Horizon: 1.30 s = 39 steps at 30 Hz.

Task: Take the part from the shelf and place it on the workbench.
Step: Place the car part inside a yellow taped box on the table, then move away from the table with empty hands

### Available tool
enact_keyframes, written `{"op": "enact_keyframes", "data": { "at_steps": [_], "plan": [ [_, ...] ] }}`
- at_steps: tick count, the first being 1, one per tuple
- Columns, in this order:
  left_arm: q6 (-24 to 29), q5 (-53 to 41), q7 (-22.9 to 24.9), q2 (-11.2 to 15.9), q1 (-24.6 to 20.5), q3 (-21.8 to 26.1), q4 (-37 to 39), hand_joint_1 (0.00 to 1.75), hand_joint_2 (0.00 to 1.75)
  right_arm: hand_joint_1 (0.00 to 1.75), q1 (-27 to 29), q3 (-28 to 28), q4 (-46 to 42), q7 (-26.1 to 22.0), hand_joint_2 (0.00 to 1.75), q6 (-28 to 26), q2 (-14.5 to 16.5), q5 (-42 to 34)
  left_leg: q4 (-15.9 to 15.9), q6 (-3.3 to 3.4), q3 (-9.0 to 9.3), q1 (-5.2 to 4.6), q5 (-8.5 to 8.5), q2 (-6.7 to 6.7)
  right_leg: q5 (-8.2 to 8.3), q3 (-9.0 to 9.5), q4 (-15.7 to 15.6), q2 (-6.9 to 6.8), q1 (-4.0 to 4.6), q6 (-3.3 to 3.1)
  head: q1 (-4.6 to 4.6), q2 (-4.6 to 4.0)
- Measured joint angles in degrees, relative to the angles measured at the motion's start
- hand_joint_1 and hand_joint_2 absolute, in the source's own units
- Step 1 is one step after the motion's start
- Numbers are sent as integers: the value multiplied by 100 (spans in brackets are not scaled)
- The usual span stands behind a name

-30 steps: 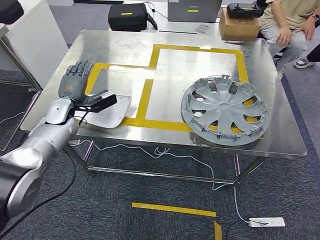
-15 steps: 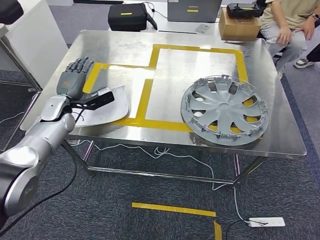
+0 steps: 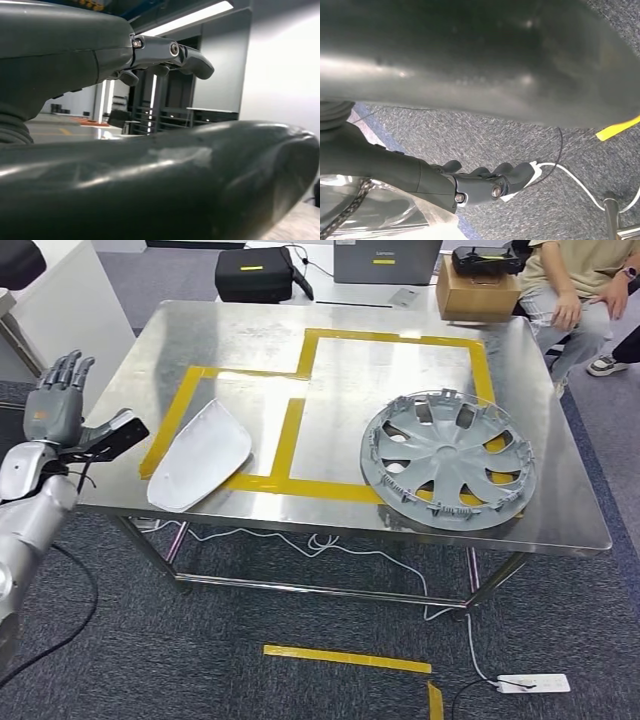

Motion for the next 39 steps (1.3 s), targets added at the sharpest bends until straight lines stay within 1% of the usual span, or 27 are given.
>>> {"op": "enact_keyframes", "data": {
  "at_steps": [5, 8, 11, 15, 17, 19, 24, 27, 32, 36, 39],
  "plan": [
    [86, 466, -40, 515, 919, 422, -607, 0, 0, 0, 30, -41, 0, 0, 0, -74, -1, -73, -2, -7, 3, 0, -5, 11, -8, -3, 1, 13, 0, -11, -1, 0],
    [204, 677, -53, 720, 1569, 771, -890, 0, 0, 0, 52, -64, 1, -1, 0, -97, -1, -127, -2, -8, 3, 0, -8, 12, -12, -5, 0, 12, 0, -17, -1, 0],
    [326, 770, -81, 802, 2176, 1153, -1036, 0, 0, 0, 65, -96, 5, -2, 0, -124, 0, -150, -3, -9, 3, 0, -9, 11, -15, -6, -1, 10, -1, -19, 0, 0],
    [401, 657, -199, 731, 2840, 1705, -1092, 0, 0, 0, 75, -124, 13, -5, 0, -173, 0, -172, -3, -9, 2, 0, -10, 11, -15, -9, -3, 9, -1, -20, 0, 0],
    [409, 543, -331, 619, 3093, 2009, -1108, 0, 0, 0, 80, -158, 18, -11, 0, -187, 0, -196, -3, -9, 3, -1, -10, 10, -15, -9, -4, 8, -2, -19, 0, 0],
    [414, 424, -489, 454, 3304, 2339, -1117, 0, 0, 0, 85, -186, 24, -20, 0, -201, 0, -229, -3, -9, 3, -1, -10, 10, -15, -7, -4, 6, -2, -19, 1, -1],
    [415, 193, -900, -78, 3674, 3157, -1116, 0, 0, 0, 96, -246, 36, -72, 0, -254, 1, -270, -2, -9, 3, -3, -10, 9, -14, -4, -5, 2, -4, -18, 1, 0],
    [417, 176, -967, -414, 3851, 3521, -1105, 0, 0, 0, 101, -301, 45, -102, 0, -283, 4, -297, -2, -9, 3, -4, -10, 8, -13, -3, -5, 1, -3, -18, 0, 0],
    [417, 40, -1358, -902, 3942, 4159, -949, 0, 0, 0, 107, -367, 48, -103, 0, -287, 7, -317, -2, -9, 3, -4, -10, -2, -13, 0, -5, -10, -2, -18, 1, 0],
    [417, -137, -1439, -1196, 3935, 4547, -697, 0, 0, 0, 113, -408, 48, -102, 0, -293, 12, -357, -2, -9, 3, -5, -10, -2, -13, 0, -5, -11, -1, -18, 0, 0],
    [417, -254, -1493, -1437, 3919, 4819, -335, 0, 0, 0, 114, -463, 49, -102, 0, -304, 20, -372, -2, -9, 4, -4, -10, -2, -13, 0, -5, -10, -1, -18, 1, 0]
  ]
}}
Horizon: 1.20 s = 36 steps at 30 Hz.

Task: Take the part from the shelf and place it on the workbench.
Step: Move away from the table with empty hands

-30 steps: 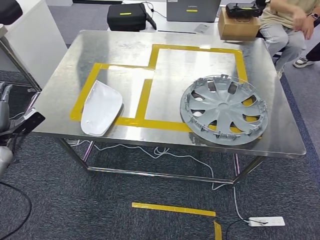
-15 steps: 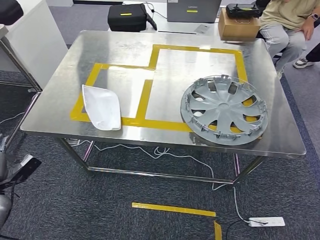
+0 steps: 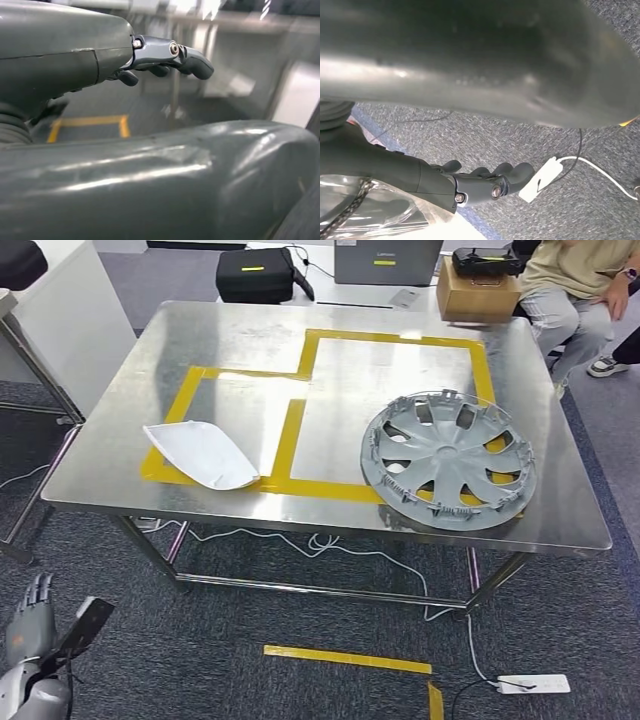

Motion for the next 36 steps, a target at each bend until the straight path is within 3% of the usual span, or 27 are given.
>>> {"op": "enact_keyframes", "data": {
  "at_steps": [6, 15, 25, 36],
  "plan": [
    [-1, 8, 11, -389, -11, 261, 808, 0, 0, 0, 5, -65, 4, -1, 0, -39, 19, -25, 0, 2, 0, -2, -1, -2, 0, 1, -1, -2, -3, 0, -1, 0],
    [-198, -114, 303, -885, 89, 250, 1790, 0, 0, 0, 12, -158, 22, -1, 0, -83, 32, -57, 1, 5, 0, -6, -3, -2, 0, 1, -2, -3, -4, 1, -1, 0],
    [-965, -375, 810, -1098, 232, 148, 2203, 0, 0, 0, 15, -178, 43, 26, 0, -72, 32, 23, 0, 5, 0, -5, -4, -2, 0, 2, -2, -3, -2, 0, -1, 0],
    [-1762, -769, 1324, -1249, 553, -146, 2414, 0, 0, 0, 20, -186, 53, 414, 0, 87, 34, 134, 0, 7, 0, -5, -5, -2, -1, 1, -4, -3, -4, 1, -1, 0]
  ]
}}
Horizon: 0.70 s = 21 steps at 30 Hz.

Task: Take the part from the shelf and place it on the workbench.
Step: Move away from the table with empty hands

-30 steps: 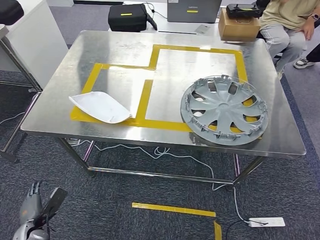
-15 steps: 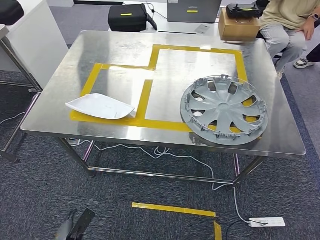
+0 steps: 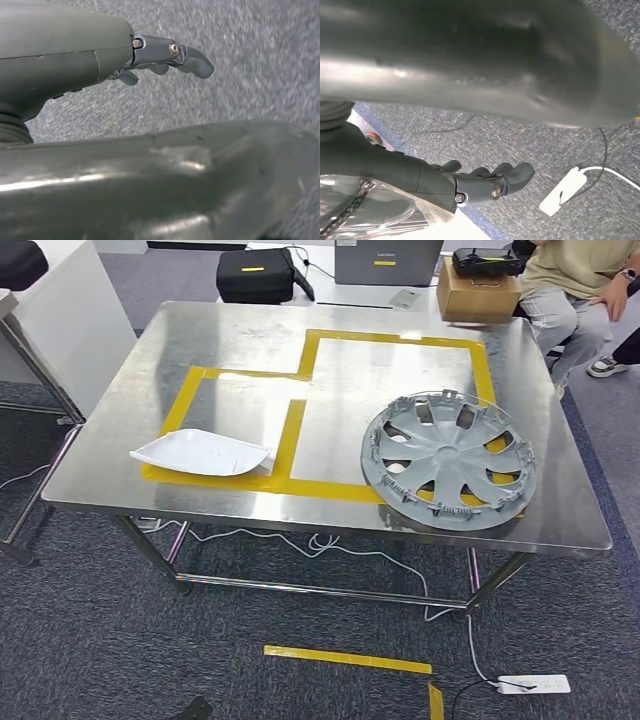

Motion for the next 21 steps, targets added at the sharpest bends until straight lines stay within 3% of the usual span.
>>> {"op": "enact_keyframes", "data": {
  "at_steps": [21],
  "plan": [
    [-179, -218, 268, -179, 88, -250, 77, 0, 0, 0, 42, -1, 23, 299, 0, 157, 1, 25, 0, 1, 3, 0, 0, 0, 0, 3, -1, -1, 1, 0, -1, 0]
  ]
}}
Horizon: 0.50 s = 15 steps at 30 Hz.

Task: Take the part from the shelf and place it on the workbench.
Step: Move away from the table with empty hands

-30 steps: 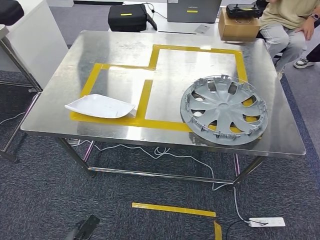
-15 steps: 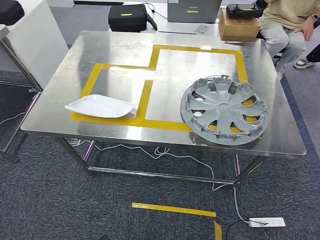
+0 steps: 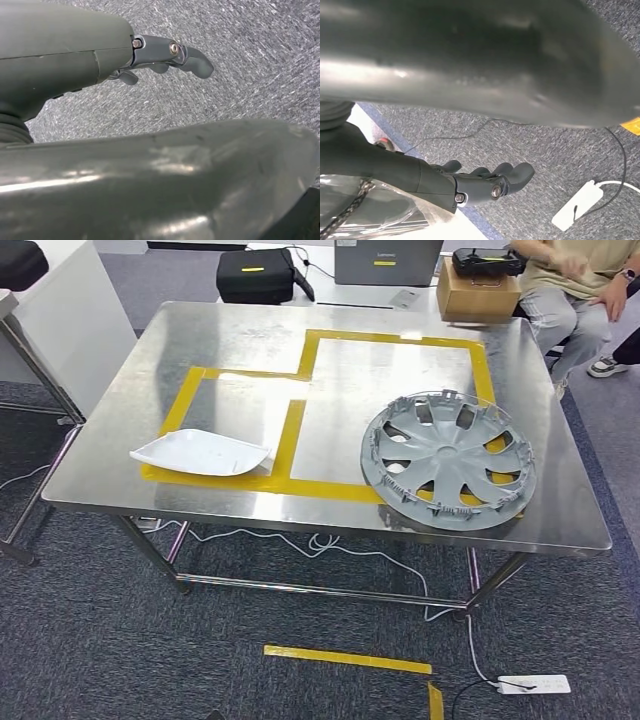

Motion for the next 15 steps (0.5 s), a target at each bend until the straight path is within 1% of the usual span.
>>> {"op": "enact_keyframes", "data": {
  "at_steps": [8, 15],
  "plan": [
    [-6, 1, 7, -15, 0, -48, 0, 0, 0, 0, 7, -1, 3, 3, 0, -1, 0, 3, 0, 0, 0, 0, 0, 0, 0, 1, 0, 0, 0, 0, 0, 0],
    [91, 138, 32, -26, -12, -52, 0, 0, 0, 0, 8, -15, 3, -7, 0, -15, 1, -5, 8, 7, 0, -4, -4, 0, 3, 2, -4, 0, -3, 5, 0, 0]
  ]
}}
